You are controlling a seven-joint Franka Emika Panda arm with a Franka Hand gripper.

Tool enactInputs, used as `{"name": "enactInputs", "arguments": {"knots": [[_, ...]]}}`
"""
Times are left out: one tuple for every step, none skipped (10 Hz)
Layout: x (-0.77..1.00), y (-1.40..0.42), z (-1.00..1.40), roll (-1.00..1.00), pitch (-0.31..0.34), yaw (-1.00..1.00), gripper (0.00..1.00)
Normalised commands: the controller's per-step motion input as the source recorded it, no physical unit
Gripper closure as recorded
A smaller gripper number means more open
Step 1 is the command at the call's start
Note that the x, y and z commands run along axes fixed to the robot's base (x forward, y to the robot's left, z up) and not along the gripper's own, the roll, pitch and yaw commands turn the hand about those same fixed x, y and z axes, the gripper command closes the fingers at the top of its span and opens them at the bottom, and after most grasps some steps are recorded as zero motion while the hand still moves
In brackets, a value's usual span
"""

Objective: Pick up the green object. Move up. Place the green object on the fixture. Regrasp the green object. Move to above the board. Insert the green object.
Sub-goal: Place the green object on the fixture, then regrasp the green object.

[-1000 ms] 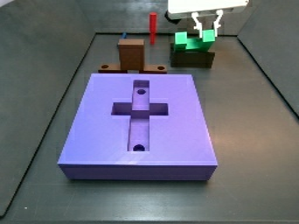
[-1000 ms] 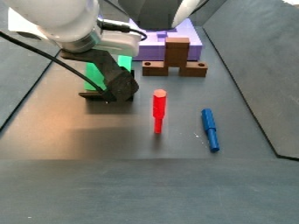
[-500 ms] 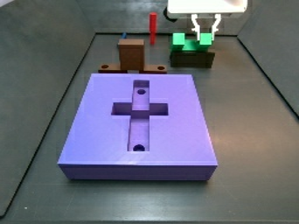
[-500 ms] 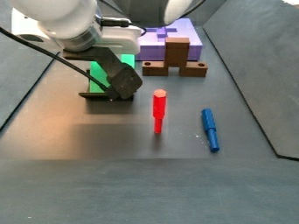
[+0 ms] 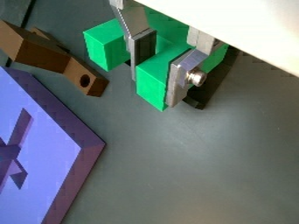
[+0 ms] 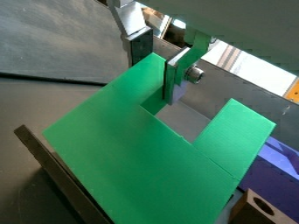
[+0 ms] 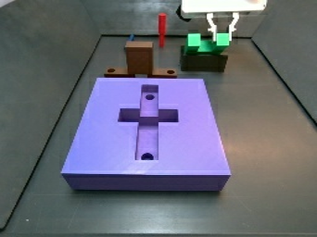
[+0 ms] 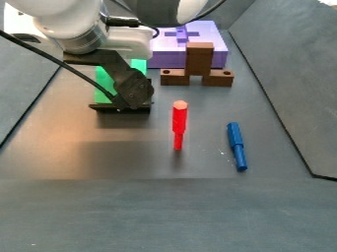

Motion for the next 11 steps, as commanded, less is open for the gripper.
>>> {"name": "enactInputs", "arguments": {"knots": [[0.00, 0.00, 0.00, 0.00, 0.000, 0.00, 0.00], [0.00, 0.00, -0.04, 0.07, 0.000, 0.00, 0.00], [0.00, 0.09, 0.00, 0.00, 0.000, 0.00, 0.00], [0.01, 0.00, 0.13, 0.12, 0.000, 0.00, 0.00], [0.00, -0.31, 0.75, 0.95, 0.000, 0.01, 0.00], [-0.06, -0.30, 0.82, 0.89, -0.006, 0.00, 0.00], [-0.07, -0.27, 0.73, 0.97, 0.000, 0.00, 0.00], [0.00, -0.17, 0.47, 1.00, 0.000, 0.07, 0.00], [0.14, -0.15, 0.36, 1.00, -0.100, 0.13, 0.00], [0.37, -0.17, 0.29, 1.00, -0.174, 0.25, 0.00], [0.41, -0.04, 0.17, 1.00, -0.169, 0.30, 0.00]]}}
